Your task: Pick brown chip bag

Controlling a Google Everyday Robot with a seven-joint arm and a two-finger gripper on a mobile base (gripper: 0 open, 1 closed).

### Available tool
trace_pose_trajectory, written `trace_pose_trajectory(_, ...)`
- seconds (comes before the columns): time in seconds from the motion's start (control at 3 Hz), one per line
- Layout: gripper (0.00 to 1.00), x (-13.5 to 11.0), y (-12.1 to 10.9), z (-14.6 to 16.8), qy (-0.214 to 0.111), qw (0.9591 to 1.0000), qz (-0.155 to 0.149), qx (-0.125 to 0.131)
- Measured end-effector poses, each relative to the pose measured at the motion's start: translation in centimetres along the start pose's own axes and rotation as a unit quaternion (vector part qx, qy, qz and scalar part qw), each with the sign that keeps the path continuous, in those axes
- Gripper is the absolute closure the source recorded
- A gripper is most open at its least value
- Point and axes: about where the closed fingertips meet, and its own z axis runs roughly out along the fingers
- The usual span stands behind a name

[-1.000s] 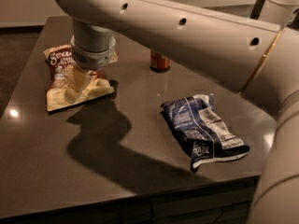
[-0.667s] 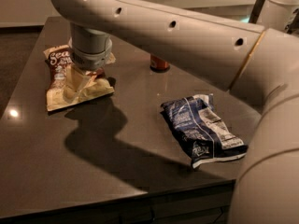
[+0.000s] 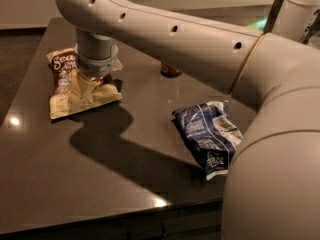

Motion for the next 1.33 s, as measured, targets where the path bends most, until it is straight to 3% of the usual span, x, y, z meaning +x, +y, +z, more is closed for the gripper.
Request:
trace_pose_trajectory(0.33,0.18,-0.3,0.3,0.3,0.000,1.0000,-0.003,-0.007)
trace_pose_trajectory(0.67,0.42,-0.5,0.6,0.2,-0.002,0.9998,-0.008,-0.015)
trace_pose_trajectory(1.33,0.88,-0.4,0.5,-3.5,-0.034,0.9987,-0.028,-0.026)
